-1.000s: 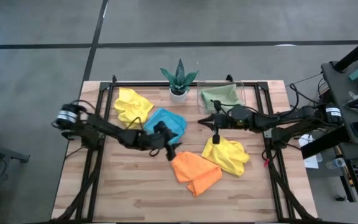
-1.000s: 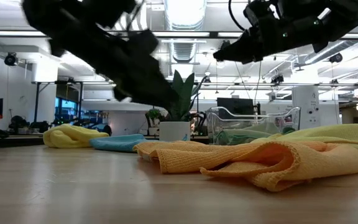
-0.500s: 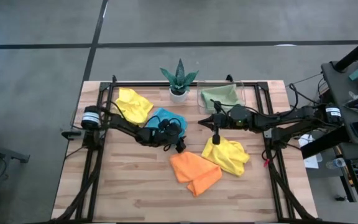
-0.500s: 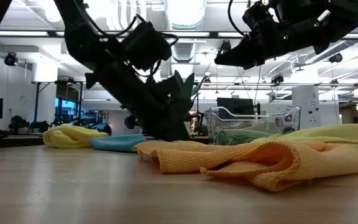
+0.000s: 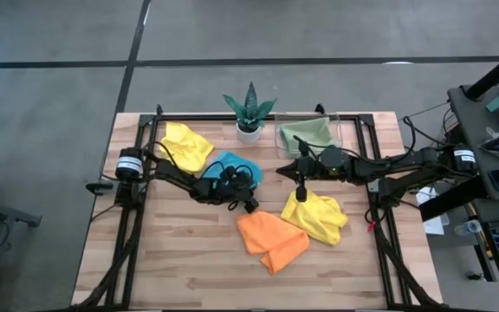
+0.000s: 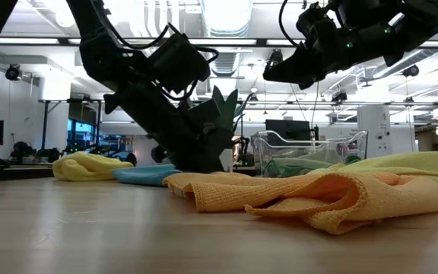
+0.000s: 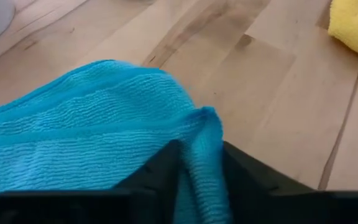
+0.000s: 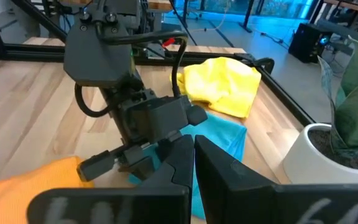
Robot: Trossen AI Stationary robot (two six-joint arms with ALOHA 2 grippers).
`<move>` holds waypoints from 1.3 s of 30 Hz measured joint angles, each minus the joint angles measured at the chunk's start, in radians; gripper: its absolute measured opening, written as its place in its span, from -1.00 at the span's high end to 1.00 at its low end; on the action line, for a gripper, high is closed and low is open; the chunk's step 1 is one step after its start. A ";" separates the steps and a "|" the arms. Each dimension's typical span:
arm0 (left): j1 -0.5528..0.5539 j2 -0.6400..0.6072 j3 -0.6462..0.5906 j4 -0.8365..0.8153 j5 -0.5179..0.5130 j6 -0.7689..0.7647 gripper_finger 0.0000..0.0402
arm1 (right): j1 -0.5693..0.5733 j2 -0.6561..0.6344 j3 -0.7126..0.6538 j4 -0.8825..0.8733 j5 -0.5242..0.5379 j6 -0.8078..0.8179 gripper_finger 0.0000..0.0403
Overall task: Fold microfiber towels
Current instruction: Prepare the blue microfiber towel
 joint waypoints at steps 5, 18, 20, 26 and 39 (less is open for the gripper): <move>-0.001 -0.005 0.000 0.000 0.025 0.011 0.96 | 0.000 0.000 0.000 -0.003 0.000 0.002 0.96; -0.099 -0.291 -0.007 -0.137 -0.015 0.196 1.00 | 0.000 0.000 -0.001 -0.022 0.000 -0.001 0.96; -0.128 -0.364 -0.007 -0.182 -0.016 0.225 1.00 | 0.000 0.000 -0.001 -0.026 0.000 -0.001 0.96; -0.219 -0.544 -0.008 -0.258 -0.019 0.312 1.00 | 0.000 0.000 -0.001 -0.037 -0.003 0.018 0.96; -0.258 -0.669 -0.033 -0.264 -0.021 0.336 1.00 | 0.032 0.000 0.039 -0.003 -0.097 0.094 0.51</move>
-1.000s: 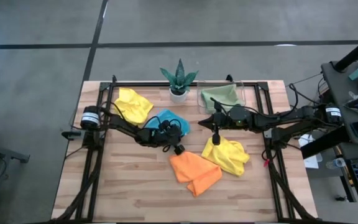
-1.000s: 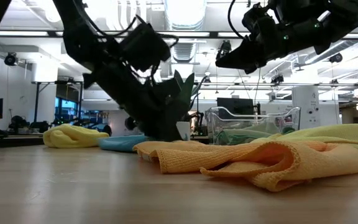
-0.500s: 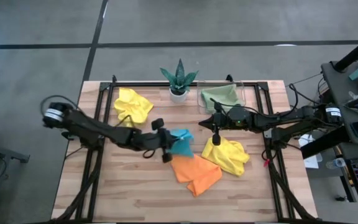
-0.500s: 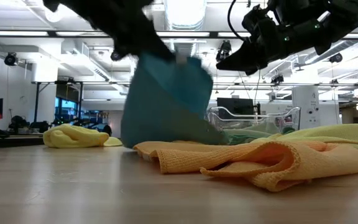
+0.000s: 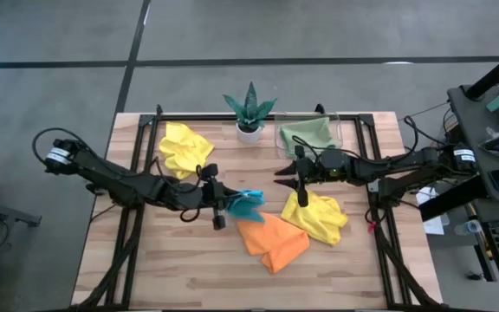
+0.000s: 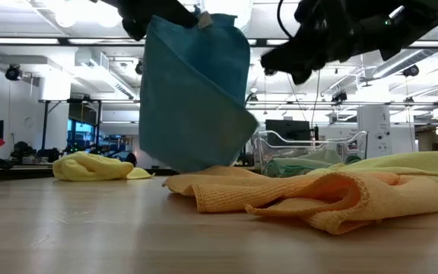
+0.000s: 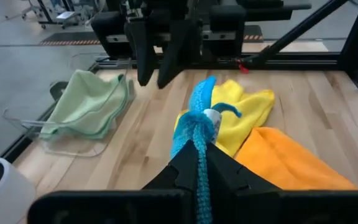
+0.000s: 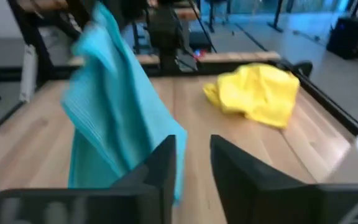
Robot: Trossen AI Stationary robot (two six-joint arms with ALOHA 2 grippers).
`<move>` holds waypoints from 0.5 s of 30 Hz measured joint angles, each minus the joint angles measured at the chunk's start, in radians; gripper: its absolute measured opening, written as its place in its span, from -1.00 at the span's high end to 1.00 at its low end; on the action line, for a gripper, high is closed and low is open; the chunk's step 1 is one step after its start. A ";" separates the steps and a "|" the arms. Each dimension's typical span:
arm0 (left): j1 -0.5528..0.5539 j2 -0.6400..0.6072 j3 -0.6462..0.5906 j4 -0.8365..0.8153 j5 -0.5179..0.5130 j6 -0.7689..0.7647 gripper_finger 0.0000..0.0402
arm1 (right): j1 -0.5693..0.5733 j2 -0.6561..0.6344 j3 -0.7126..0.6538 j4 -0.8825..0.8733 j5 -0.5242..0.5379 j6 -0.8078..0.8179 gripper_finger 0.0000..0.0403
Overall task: Fold microfiber towels
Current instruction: Prepare the blue microfiber towel
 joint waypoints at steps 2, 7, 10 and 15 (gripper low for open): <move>-0.001 0.001 -0.011 -0.004 0.001 -0.006 1.00 | 0.010 0.000 0.002 0.041 0.000 0.000 0.39; -0.005 0.013 -0.052 0.000 0.005 -0.047 1.00 | 0.031 0.000 0.002 0.099 0.000 -0.009 0.14; -0.008 0.013 -0.074 0.007 0.005 -0.091 1.00 | 0.033 0.000 0.002 0.118 -0.003 -0.002 0.04; -0.016 0.012 -0.089 0.012 0.005 -0.118 1.00 | 0.037 0.049 0.002 0.218 -0.002 0.000 -0.01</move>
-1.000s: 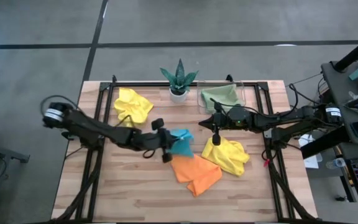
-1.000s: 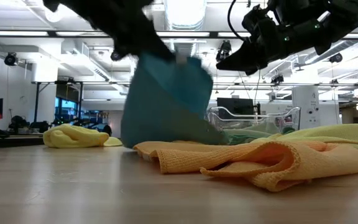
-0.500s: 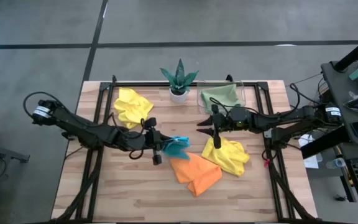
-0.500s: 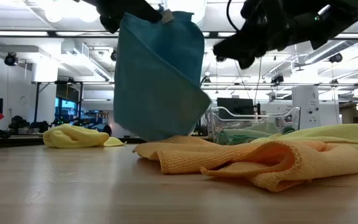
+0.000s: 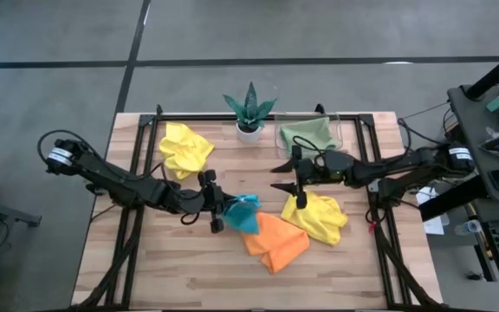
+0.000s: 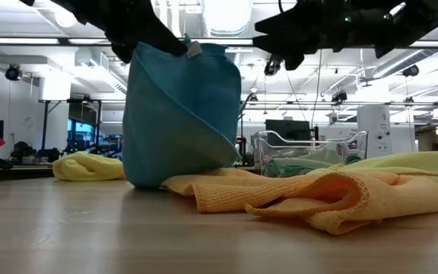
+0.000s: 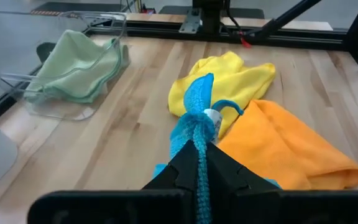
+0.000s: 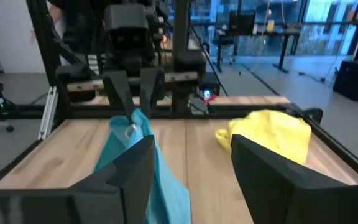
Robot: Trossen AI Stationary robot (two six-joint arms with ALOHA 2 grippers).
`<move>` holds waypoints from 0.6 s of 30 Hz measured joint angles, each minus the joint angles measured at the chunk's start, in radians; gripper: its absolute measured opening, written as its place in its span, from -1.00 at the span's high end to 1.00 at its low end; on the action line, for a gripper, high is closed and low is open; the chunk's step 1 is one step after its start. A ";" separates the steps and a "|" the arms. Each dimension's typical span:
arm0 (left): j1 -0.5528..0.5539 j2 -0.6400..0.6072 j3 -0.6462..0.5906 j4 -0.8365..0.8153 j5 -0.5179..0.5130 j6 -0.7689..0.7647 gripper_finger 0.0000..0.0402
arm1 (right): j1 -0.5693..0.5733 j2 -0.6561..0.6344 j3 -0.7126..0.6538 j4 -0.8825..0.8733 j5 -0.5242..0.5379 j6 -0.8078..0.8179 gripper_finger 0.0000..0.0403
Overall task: Fold microfiber towels
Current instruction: Prepare the blue microfiber towel
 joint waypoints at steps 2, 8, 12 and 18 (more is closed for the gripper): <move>-0.002 0.000 -0.003 -0.001 0.000 0.000 1.00 | 0.004 0.042 0.001 0.058 0.000 -0.007 -0.01; -0.003 0.000 -0.003 0.000 0.000 0.001 1.00 | 0.004 0.171 0.083 0.090 -0.028 -0.012 -0.01; -0.003 0.000 -0.003 0.000 0.000 0.000 1.00 | 0.006 0.241 0.147 0.072 -0.080 -0.020 -0.01; -0.003 0.000 -0.005 0.000 0.000 0.000 1.00 | 0.005 0.291 0.206 0.007 -0.217 -0.044 -0.01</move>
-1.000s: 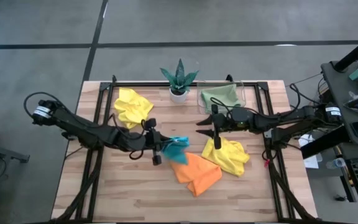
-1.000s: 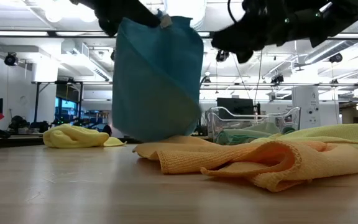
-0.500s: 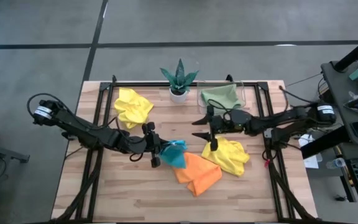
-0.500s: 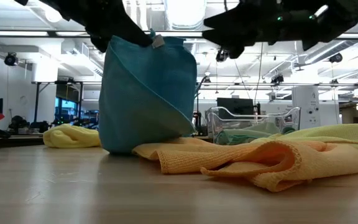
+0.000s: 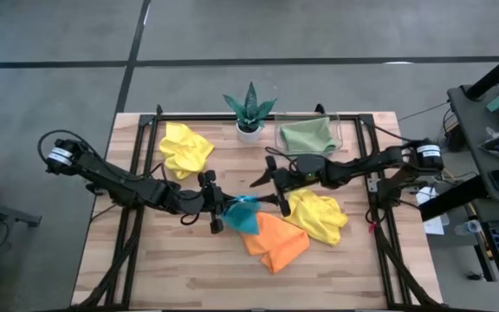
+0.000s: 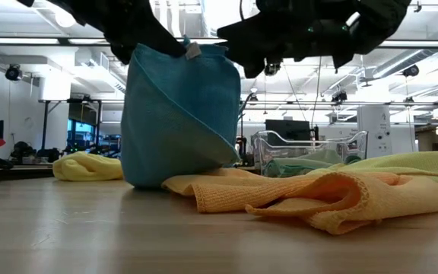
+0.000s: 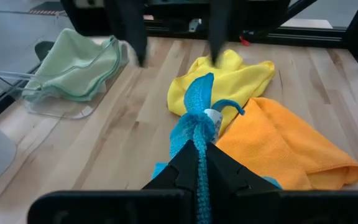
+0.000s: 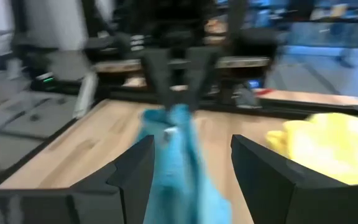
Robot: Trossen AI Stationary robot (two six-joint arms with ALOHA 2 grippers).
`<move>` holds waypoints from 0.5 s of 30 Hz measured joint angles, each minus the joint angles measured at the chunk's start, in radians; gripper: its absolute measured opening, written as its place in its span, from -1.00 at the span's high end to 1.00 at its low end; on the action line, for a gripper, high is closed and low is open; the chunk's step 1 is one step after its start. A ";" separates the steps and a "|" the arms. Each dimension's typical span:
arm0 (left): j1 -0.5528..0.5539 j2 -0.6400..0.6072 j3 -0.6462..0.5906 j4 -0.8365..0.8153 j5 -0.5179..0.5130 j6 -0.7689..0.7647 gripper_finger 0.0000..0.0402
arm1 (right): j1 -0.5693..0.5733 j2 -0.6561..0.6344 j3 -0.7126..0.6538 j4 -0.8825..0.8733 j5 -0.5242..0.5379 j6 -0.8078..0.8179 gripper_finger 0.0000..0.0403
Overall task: Fold microfiber towels
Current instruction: Prepare the blue microfiber towel
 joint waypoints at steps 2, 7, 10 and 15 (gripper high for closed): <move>0.000 0.000 -0.004 0.002 0.000 0.000 1.00 | 0.001 0.003 0.003 -0.004 -0.035 0.000 -0.01; 0.000 0.000 -0.013 0.025 0.000 0.000 1.00 | -0.001 0.002 0.003 -0.019 -0.034 -0.019 -0.01; 0.000 0.000 -0.014 0.043 0.000 0.001 1.00 | 0.001 0.005 0.003 -0.021 -0.035 -0.036 0.00; 0.000 0.000 -0.016 0.073 0.000 0.008 1.00 | 0.000 0.034 0.003 -0.019 -0.031 -0.036 0.11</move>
